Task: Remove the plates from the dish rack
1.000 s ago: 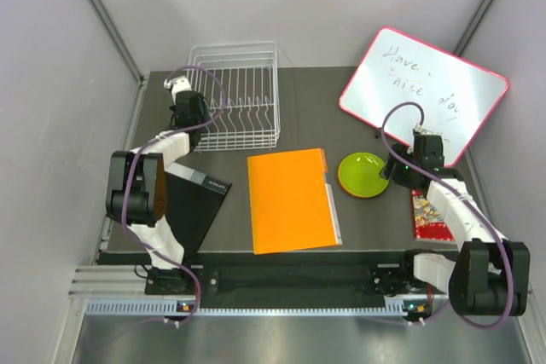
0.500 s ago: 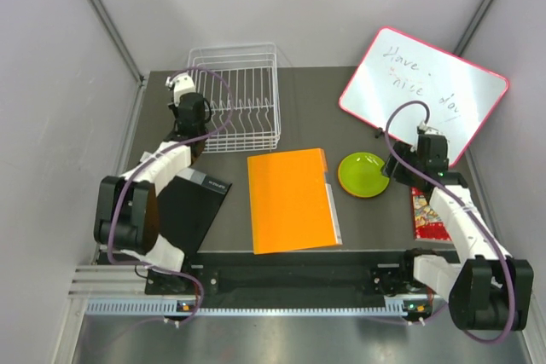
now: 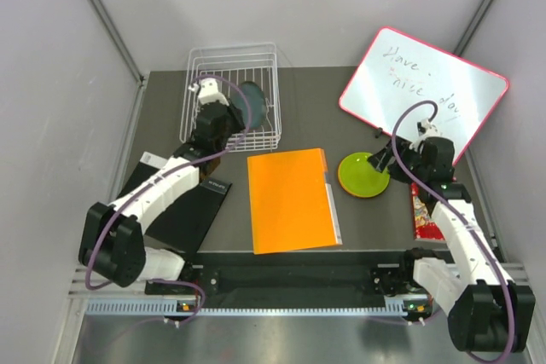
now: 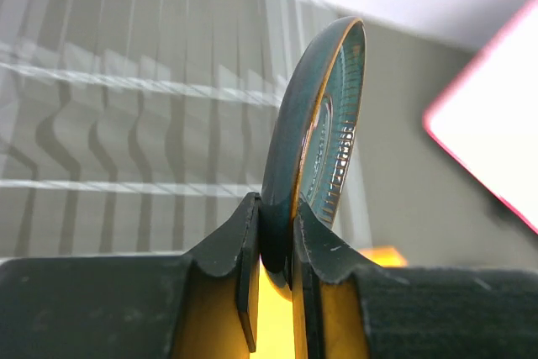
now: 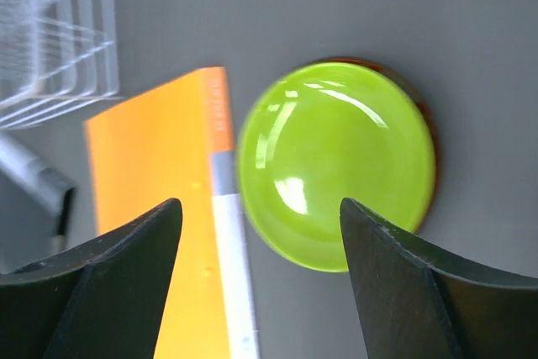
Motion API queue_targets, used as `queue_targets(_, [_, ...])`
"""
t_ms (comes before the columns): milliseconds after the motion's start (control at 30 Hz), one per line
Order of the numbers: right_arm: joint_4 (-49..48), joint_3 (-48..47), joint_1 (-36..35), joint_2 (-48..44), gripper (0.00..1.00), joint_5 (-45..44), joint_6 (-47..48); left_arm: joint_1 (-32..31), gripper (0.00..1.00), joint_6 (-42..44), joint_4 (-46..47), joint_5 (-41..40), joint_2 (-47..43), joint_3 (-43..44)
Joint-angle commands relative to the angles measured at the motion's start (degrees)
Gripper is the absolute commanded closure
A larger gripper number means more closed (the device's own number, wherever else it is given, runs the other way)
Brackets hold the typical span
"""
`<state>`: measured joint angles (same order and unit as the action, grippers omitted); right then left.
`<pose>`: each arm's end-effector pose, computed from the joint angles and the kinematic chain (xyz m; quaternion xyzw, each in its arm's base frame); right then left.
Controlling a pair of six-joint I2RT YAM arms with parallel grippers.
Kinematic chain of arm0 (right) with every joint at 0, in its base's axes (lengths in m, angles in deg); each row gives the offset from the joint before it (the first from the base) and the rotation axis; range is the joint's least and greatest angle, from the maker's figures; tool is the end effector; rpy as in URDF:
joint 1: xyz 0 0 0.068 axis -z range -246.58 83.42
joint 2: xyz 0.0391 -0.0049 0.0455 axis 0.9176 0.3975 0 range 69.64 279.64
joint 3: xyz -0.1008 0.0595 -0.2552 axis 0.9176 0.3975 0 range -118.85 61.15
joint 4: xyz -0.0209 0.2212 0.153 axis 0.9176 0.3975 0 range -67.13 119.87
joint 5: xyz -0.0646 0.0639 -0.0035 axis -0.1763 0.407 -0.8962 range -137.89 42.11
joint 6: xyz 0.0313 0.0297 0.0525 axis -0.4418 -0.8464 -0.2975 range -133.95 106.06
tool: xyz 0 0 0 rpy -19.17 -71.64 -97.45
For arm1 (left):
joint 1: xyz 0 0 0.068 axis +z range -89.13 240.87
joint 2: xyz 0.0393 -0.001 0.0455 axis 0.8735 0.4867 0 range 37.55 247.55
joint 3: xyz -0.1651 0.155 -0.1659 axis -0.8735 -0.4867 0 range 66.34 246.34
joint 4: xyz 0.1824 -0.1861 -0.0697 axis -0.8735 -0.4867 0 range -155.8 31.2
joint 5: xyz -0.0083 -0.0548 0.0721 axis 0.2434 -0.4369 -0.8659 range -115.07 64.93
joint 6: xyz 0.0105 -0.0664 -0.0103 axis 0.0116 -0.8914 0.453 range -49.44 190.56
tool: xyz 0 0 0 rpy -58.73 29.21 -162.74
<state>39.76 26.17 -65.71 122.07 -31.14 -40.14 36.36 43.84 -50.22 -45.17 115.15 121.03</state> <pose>0.2187 0.0124 0.2392 0.1386 0.8665 0.2269 0.4224 0.3172 -0.1241 0.3047 -0.1220 0.7754 -0.1369 0.6042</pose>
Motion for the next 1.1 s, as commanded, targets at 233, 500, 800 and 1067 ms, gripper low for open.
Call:
queue_targets(233, [-20.8,2.8,-9.5,0.3,0.24,9.3,-9.4,-14.1,1.0,-15.1,14.8,23.3,6.1,0.1])
queue_targets(500, [-33.8,5.8,-12.5,6.5,0.24,11.5,-15.7,-18.4,1.0,-18.6,19.7,29.1,11.7,1.1])
queue_targets(800, [-30.9,5.2,-12.6,10.8,0.24,8.8,-13.3,-18.8,1.0,-19.2,20.9,29.9,9.3,-1.1])
queue_targets(1067, [-35.9,6.2,-12.6,11.0,0.44,12.4,-13.1,-18.8,1.0,-22.7,25.5,33.9,9.2,-3.4])
